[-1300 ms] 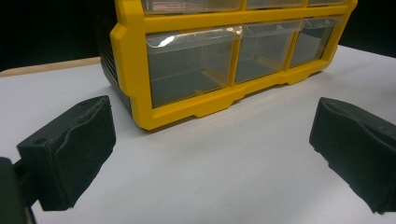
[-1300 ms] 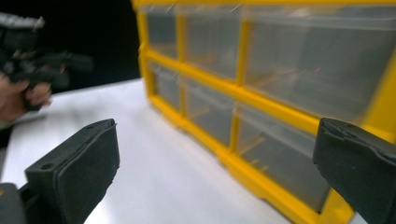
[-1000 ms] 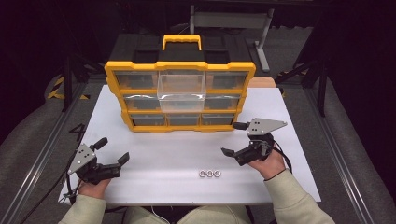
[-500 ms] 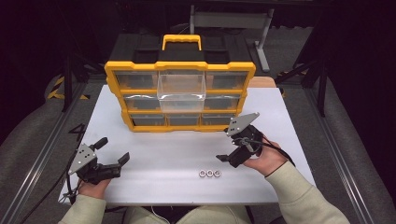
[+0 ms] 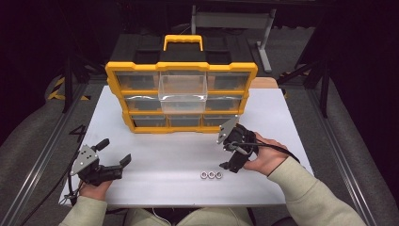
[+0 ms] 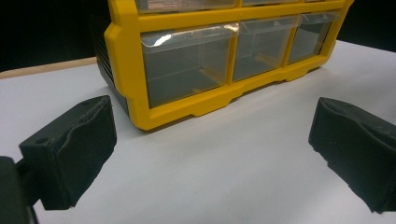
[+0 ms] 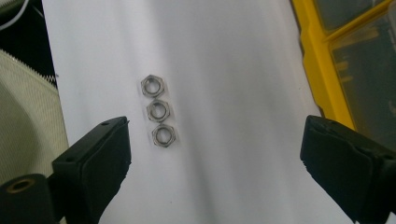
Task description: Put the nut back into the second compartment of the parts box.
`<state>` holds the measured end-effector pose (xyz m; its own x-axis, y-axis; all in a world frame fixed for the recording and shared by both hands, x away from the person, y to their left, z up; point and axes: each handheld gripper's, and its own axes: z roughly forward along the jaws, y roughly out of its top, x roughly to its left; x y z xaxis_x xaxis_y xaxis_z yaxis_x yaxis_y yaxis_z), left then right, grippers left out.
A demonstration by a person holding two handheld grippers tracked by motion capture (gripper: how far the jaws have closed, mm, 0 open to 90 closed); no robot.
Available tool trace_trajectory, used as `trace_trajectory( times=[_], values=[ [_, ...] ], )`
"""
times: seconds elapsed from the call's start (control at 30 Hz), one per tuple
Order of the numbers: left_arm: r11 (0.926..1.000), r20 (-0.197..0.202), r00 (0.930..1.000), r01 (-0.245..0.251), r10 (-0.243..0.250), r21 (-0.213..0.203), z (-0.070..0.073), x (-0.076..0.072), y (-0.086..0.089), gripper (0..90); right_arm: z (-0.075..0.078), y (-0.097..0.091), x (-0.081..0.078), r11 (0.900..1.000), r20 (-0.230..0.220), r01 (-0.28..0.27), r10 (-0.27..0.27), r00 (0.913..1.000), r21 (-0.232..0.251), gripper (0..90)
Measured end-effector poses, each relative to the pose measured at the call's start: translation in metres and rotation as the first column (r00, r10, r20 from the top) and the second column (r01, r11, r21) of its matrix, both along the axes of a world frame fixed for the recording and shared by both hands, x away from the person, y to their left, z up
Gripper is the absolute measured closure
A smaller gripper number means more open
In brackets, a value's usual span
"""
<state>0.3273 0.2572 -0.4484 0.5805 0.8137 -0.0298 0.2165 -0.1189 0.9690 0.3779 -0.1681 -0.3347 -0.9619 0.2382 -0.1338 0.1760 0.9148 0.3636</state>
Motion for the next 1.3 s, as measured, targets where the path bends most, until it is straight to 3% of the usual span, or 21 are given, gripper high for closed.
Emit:
trace_trajectory(
  times=[0.13,0.17,0.37,0.47,0.5,0.53,0.57,0.6,0.63,0.67,0.73,0.8,0.9,1.03,1.3],
  values=[
    [1.0,-0.005,1.0,-0.002,0.002,0.002,-0.001,0.001,0.0,1.8,-0.002,0.004,0.0,0.9989,-0.008,-0.01,0.01,0.9999,-0.046,10.4],
    [1.0,-0.009,1.0,-0.004,0.004,0.006,-0.001,0.001,0.0,1.8,-0.003,0.005,0.0,0.9962,-0.016,-0.02,0.019,0.9997,-0.084,11.4],
    [1.0,-0.013,0.9999,-0.001,0.001,0.009,-0.001,0.001,0.0,1.9,-0.014,0.014,-0.003,0.9867,-0.02,-0.031,0.028,0.9994,-0.16,11.5],
    [0.9996,-0.013,0.9999,-0.003,0.003,0.027,0.002,-0.001,-0.006,2.3,-0.017,0.016,-0.007,0.9846,-0.026,-0.031,0.026,0.9993,-0.172,11.8],
    [0.9994,0.014,0.9999,-0.007,0.006,0.035,0.007,-0.005,-0.01,2.4,-0.018,0.016,-0.008,0.9846,-0.023,-0.027,0.024,0.9995,-0.172,12.5],
    [0.9999,0.043,0.9991,-0.005,0.004,0.014,0.012,-0.007,-0.014,3.2,-0.022,0.016,-0.009,0.9855,-0.05,-0.029,0.021,0.9985,-0.167,12.9],
    [0.9991,0.053,0.9985,0.013,-0.015,0.041,0.012,-0.008,-0.018,2.1,-0.025,0.018,-0.005,0.9924,-0.068,-0.027,0.019,0.9975,-0.12,13.3],
    [0.9943,0.075,0.9971,0.008,-0.016,0.107,0.011,-0.011,-0.021,3.0,-0.029,0.02,-0.005,0.9949,-0.072,-0.019,0.012,0.9973,-0.099,13.8],
    [0.9887,0.094,0.9953,0.012,-0.026,0.15,0.009,-0.011,-0.019,4.4,-0.036,0.021,-0.006,0.9908,-0.072,-0.033,0.024,0.9972,-0.131,14.4],
    [0.9887,0.094,0.9953,0.012,-0.026,0.15,0.009,-0.011,-0.019,5.3,-0.036,0.021,-0.006,0.9908,-0.072,-0.033,0.024,0.9972,-0.131,14.4],
    [0.9966,0.061,0.998,0.012,-0.017,0.082,0.008,-0.005,-0.011,4.4,-0.049,0.018,-0.005,0.9703,-0.097,-0.046,0.024,0.995,-0.237,16.1],
    [0.9987,0.046,0.9989,0.011,-0.013,0.051,0.007,-0.002,-0.005,3.4,-0.053,0.015,-0.001,0.9713,-0.11,-0.038,0.013,0.9939,-0.235,18.3],
    [0.9991,0.029,0.9995,0.009,-0.01,0.041,0.005,0.0,-0.003,3.3,-0.061,0.016,0.002,0.9747,-0.128,-0.059,0.031,0.9913,-0.216,23.5],
    [0.9989,0.035,0.9993,0.014,-0.016,0.045,0.005,0.0,-0.006,3.3,-0.079,0.024,-0.004,0.965,-0.16,-0.1,0.062,0.9853,-0.243,32.6],
    [0.9989,0.033,0.9993,0.017,-0.018,0.043,0.005,0.001,-0.006,3.2,-0.084,0.028,-0.01,0.9612,-0.159,-0.102,0.062,0.9853,-0.256,54.5]
  ],
)
